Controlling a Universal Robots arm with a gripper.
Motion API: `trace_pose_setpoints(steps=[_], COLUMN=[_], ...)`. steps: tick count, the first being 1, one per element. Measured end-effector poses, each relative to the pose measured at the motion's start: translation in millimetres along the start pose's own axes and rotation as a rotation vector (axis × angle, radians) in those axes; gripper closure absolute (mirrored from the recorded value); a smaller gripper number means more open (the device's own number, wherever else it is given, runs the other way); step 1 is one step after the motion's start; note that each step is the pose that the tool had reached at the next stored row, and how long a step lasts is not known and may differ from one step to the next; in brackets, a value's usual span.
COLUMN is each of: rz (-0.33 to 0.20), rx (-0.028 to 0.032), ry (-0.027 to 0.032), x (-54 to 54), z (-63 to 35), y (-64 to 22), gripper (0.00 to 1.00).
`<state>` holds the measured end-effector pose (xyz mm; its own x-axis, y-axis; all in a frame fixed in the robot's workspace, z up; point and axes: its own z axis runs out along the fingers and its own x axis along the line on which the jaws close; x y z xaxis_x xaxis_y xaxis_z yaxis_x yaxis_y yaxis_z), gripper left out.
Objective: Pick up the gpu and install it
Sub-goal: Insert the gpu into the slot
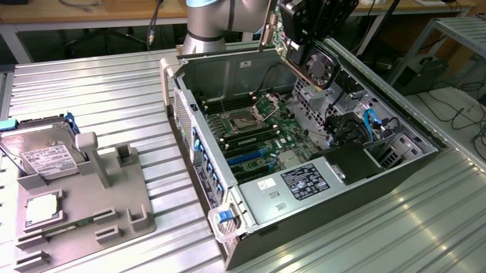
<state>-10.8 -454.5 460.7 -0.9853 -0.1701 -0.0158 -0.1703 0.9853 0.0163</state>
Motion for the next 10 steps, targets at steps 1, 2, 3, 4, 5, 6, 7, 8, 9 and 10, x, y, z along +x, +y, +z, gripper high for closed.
trace_pose_setpoints(steps=[1,2,3,4,5,6,7,8,9,10], rz=[-0.004,-0.008,-0.012,-0.016,-0.02,-0.025,-0.031,-0.035,-0.038,-0.04], rx=[0.0,-0.0001,-0.0001,-0.0003,-0.0003,-0.0003,-0.0005,-0.0005,-0.0006,-0.0006], ry=[0.0001,0.0002,0.0002,0.0003,0.0003,0.0004,0.0006,0.0006,0.0006,0.0007], x=[0.0,0.0,0.0,0.0,0.0,0.0,0.1,0.1,0.1,0.1], z=[0.0,0.0,0.0,0.0,0.0,0.0,0.0,0.0,0.0,0.0], y=[0.0,0.0,0.0,0.0,0.0,-0.1,-0.1,-0.2,-0.3,-0.3], gripper=[0.72,0.72,0.72,0.72,0.72,0.72,0.72,0.72,0.72,0.72])
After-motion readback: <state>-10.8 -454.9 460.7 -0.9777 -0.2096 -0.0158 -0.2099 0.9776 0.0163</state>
